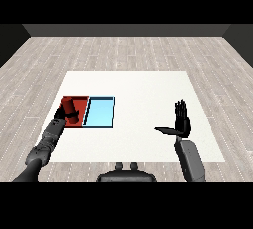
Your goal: Pick the red can and put it in the red box
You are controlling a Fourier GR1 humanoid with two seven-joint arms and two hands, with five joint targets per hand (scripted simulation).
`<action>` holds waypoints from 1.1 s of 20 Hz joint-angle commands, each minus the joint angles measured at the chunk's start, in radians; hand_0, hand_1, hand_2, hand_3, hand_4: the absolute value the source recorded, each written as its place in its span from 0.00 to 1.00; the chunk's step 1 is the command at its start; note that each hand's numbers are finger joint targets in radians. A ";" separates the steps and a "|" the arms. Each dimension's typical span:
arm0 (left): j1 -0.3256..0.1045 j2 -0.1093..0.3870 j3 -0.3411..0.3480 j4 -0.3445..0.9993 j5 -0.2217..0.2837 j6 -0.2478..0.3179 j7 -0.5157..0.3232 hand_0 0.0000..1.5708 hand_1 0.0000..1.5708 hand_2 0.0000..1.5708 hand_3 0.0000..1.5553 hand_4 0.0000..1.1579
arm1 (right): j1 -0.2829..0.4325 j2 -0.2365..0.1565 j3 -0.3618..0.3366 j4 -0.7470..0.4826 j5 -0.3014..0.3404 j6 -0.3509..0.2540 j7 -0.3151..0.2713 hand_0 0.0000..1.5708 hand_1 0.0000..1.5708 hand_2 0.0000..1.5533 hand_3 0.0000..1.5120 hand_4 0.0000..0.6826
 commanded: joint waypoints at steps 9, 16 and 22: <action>-0.050 0.020 -0.045 0.099 -0.064 -0.058 0.135 0.00 0.00 0.00 0.00 0.00 | 0.018 0.011 0.000 -0.033 0.007 0.025 -0.039 0.00 0.00 0.00 0.00 0.00; 0.026 -0.006 0.210 -0.128 0.193 0.010 -0.275 0.00 0.00 0.00 0.00 0.00 | 0.027 -0.028 -0.028 -0.057 -0.040 0.078 -0.017 0.00 0.00 0.00 0.00 0.00; -0.031 -0.125 0.256 -0.374 0.288 -0.138 -0.533 0.00 0.00 0.00 0.00 0.00 | 0.078 -0.008 0.013 -0.095 -0.020 0.082 -0.033 0.00 0.00 0.00 0.00 0.00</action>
